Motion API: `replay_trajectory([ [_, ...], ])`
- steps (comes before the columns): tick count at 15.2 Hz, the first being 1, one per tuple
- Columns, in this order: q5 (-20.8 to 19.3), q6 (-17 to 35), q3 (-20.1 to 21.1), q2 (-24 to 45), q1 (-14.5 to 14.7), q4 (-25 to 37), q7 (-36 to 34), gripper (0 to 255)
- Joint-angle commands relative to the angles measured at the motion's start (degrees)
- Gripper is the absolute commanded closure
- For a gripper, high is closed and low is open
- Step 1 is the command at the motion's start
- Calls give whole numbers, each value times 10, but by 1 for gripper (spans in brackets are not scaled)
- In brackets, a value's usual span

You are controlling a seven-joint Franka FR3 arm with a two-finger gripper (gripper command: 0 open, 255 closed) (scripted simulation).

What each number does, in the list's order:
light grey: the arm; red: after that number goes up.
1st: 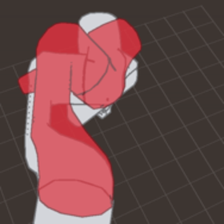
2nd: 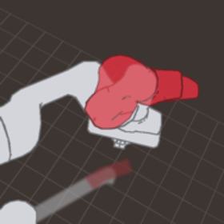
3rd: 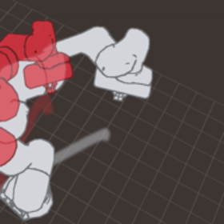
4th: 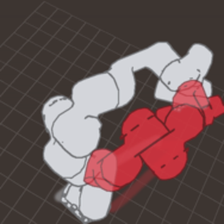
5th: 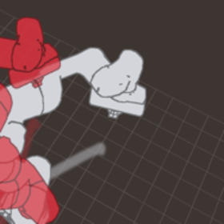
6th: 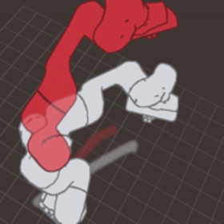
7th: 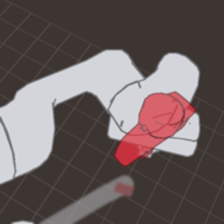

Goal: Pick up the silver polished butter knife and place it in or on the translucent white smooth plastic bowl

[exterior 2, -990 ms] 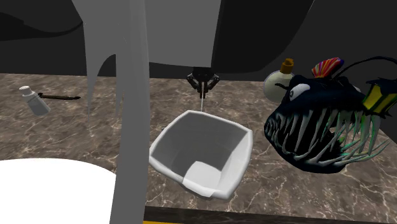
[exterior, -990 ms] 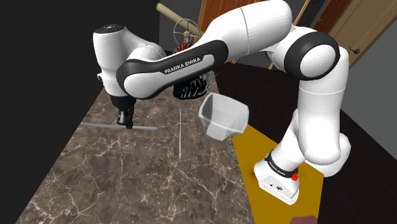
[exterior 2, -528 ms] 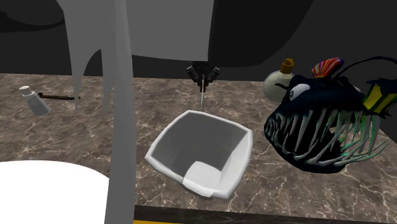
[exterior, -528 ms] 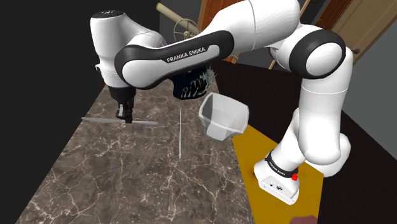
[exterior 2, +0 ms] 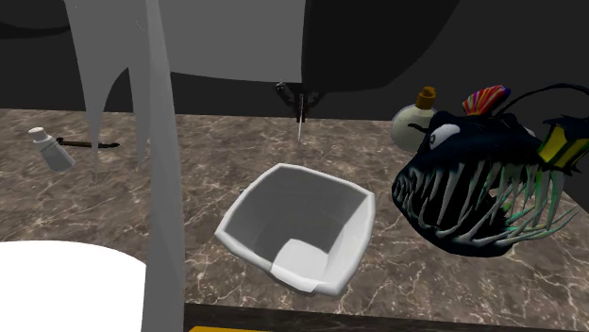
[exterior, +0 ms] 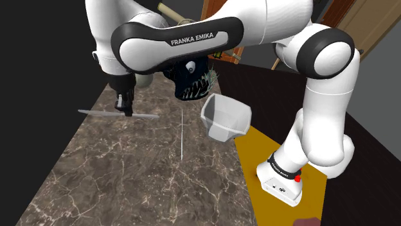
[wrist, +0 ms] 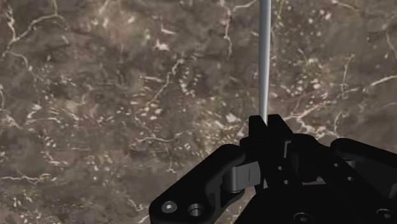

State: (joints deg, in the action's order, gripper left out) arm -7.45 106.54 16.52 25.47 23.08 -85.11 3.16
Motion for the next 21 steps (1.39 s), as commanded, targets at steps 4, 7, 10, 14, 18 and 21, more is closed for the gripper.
replay_trajectory([
  [4,3,-36,1,-6,1,30,3,255],
  [7,4,-58,2,-8,2,50,4,255],
  [10,4,-81,2,-9,3,72,4,255],
  [14,4,-112,3,-7,6,106,5,255],
  [18,3,-146,3,-3,9,144,6,255],
  [21,2,-172,3,3,13,176,7,255],
])
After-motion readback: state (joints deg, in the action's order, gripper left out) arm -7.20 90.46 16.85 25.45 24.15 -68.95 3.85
